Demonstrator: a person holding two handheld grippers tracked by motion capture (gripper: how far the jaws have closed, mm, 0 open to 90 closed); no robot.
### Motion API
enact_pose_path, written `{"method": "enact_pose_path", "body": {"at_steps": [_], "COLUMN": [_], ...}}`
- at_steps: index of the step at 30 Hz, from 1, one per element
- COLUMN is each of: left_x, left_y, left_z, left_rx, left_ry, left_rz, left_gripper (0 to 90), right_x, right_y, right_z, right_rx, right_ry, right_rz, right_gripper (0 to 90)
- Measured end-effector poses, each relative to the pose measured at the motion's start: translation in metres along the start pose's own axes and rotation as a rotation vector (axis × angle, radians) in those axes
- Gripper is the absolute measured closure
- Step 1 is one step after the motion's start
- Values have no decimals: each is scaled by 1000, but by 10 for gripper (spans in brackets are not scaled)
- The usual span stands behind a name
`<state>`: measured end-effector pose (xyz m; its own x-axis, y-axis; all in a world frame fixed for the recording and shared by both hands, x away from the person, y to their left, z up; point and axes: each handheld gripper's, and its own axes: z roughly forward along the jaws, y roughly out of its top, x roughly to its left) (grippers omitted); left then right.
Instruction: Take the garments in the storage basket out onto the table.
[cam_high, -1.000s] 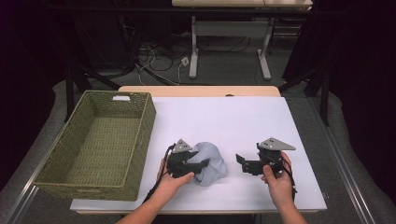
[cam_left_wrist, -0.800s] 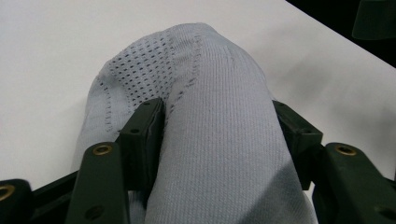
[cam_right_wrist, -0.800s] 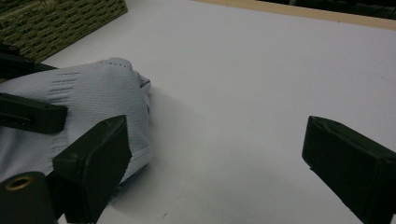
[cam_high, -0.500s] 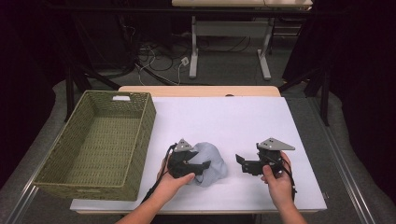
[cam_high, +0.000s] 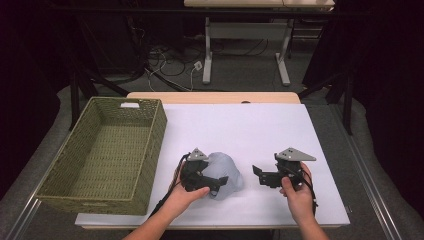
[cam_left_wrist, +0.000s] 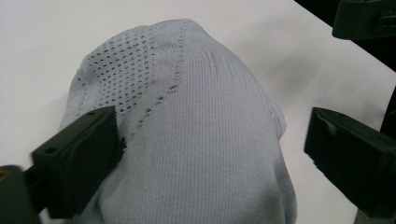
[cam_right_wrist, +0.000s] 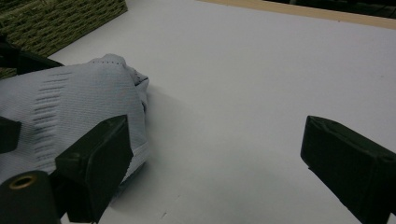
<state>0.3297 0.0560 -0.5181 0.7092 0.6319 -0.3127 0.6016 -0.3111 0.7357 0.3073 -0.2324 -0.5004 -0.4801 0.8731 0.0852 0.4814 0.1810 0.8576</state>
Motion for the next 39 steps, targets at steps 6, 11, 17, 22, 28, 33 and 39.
{"method": "enact_pose_path", "body": {"at_steps": [6, 11, 17, 22, 28, 33, 39], "left_x": [-2, -2, -5, -14, -24, -25, -21], "left_y": [3, 5, 9, 17, 31, 34, 34], "left_z": [-4, -7, -12, -22, -39, -52, -74], "left_rx": [16, -3, 5, 12, -31, -37, -52], "left_ry": [4, -2, -20, -43, -49, -63, -38], "left_rz": [-35, -43, -27, 11, 23, 39, 73], "left_gripper": [7, 7, 6, 7, 7, 7, 7], "right_x": [-1, -1, -1, -1, -2, -2, 0], "right_y": [0, 0, 1, 2, 3, 6, 8], "right_z": [0, -1, -2, -3, -5, -9, -12], "right_rx": [2, 0, 2, -4, -11, -21, -23], "right_ry": [-3, -1, -7, -6, -11, -11, -10], "right_rz": [-3, 0, 3, 1, -2, -6, -9], "right_gripper": [85, 85, 84, 84, 84, 85, 84]}}
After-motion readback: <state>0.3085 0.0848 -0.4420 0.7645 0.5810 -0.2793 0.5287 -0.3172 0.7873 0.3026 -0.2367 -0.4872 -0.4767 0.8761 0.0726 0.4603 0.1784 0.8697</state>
